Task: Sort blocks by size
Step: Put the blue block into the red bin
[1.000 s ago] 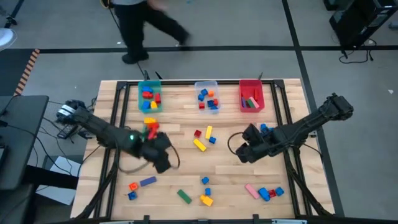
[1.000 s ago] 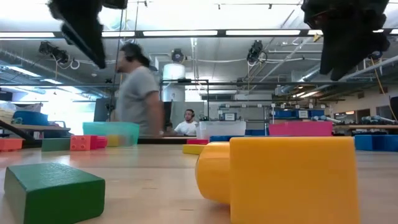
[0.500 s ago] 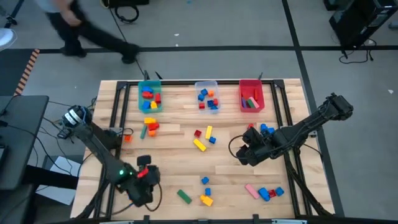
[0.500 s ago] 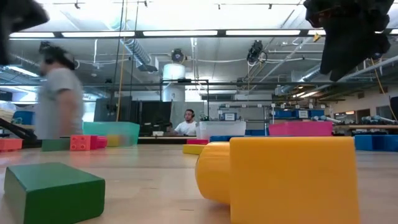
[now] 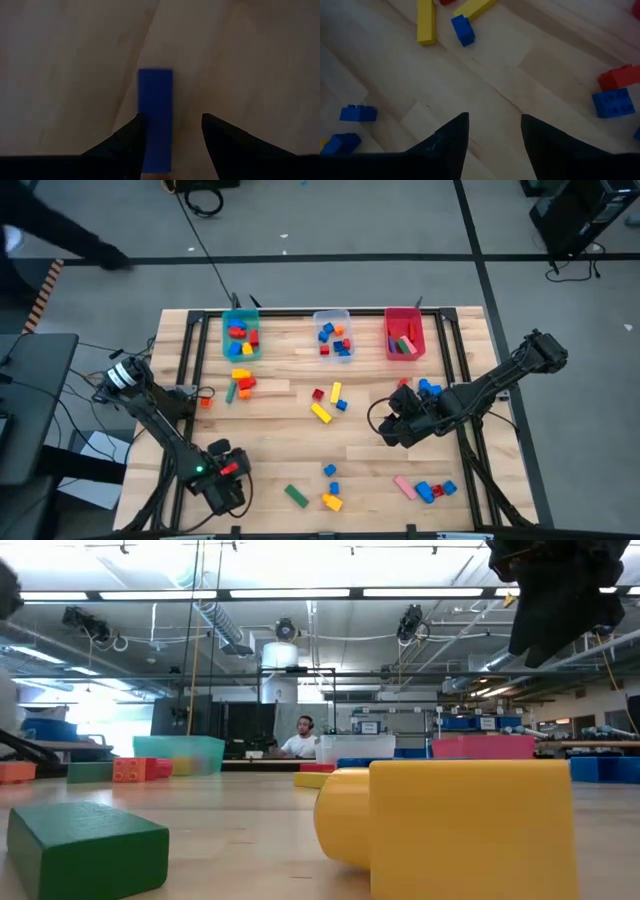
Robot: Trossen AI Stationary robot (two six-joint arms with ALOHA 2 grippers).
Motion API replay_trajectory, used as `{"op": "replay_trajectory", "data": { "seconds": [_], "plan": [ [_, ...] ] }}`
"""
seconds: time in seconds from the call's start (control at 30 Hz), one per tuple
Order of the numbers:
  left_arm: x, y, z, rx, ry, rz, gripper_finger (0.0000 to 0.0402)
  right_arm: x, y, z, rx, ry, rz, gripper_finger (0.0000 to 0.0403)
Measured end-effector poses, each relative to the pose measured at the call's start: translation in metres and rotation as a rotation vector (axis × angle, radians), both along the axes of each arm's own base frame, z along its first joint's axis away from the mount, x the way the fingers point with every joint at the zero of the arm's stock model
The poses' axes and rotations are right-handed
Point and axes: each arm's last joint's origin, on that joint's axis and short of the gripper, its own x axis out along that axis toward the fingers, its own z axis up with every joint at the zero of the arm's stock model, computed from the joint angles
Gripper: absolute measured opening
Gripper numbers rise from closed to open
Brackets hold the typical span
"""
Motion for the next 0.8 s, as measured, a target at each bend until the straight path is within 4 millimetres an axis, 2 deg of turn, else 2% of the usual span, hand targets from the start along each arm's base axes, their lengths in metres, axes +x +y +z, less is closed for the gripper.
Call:
{"op": "replay_trajectory", "data": {
  "seconds": [0.17,0.3,0.43,0.63,0.8],
  "plan": [
    [-0.005,0.005,-0.017,-0.041,0.021,0.026,0.0198,0.001,0.000,0.000,0.003,-0.005,0.000,0.0193],
    [-0.007,0.007,-0.021,-0.076,0.020,0.020,0.0191,0.002,0.001,0.000,0.008,-0.017,0.004,0.0193],
    [-0.007,0.007,-0.021,-0.072,0.025,0.020,0.0156,0.004,0.002,0.001,0.012,-0.037,0.021,0.0194],
    [-0.005,0.004,-0.018,-0.092,0.022,0.011,0.0061,0.004,0.002,0.001,0.009,-0.036,0.030,0.0192],
    [0.002,0.004,-0.007,-0.142,-0.001,0.043,0.0057,0.004,0.002,0.001,0.003,-0.034,0.040,0.0192]
  ]
}}
